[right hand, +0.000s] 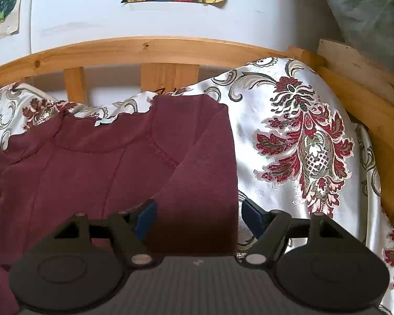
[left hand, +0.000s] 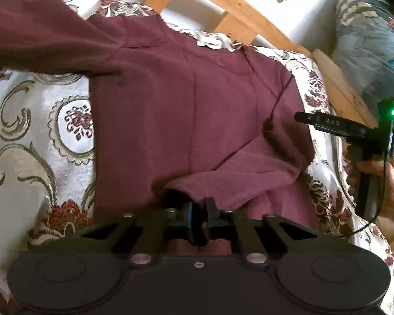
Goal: Fold small clothes
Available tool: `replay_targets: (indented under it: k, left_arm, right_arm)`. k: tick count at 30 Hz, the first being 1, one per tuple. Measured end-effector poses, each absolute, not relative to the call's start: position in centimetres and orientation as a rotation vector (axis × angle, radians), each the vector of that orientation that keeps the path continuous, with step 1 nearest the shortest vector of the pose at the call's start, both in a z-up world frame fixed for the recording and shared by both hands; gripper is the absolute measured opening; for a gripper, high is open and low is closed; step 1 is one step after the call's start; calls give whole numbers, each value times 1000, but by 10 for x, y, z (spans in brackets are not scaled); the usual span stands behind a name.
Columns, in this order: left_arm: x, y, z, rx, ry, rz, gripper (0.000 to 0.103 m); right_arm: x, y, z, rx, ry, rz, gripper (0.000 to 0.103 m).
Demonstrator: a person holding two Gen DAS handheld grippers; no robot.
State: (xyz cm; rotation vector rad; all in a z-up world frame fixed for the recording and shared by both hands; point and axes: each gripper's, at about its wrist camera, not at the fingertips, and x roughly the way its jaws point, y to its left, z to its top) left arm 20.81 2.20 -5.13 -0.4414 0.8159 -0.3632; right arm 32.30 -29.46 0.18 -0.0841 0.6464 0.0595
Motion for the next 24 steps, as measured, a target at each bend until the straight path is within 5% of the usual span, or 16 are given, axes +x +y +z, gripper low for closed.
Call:
replay_targets:
  k: [6, 15, 16, 17, 19, 24]
  left_arm:
    - [186, 5, -22, -332, 743, -413, 7]
    - [172, -11, -43, -243, 900, -433, 8]
    - [173, -9, -44, -253, 902, -430, 8]
    - [174, -7, -44, -265, 899, -426, 8]
    - [175, -3, -44, -260, 887, -412, 7]
    - [173, -5, -40, -219, 853, -411, 6]
  right_arm:
    - [324, -302, 2, -86, 648, 35, 75]
    - [344, -307, -2, -87, 656, 44, 76]
    - [348, -306, -3, -92, 665, 48, 69]
    - [351, -306, -5, -91, 674, 49, 45]
    - [357, -311, -6, -58, 697, 61, 15]
    - [351, -312, 6, -125, 597, -14, 8]
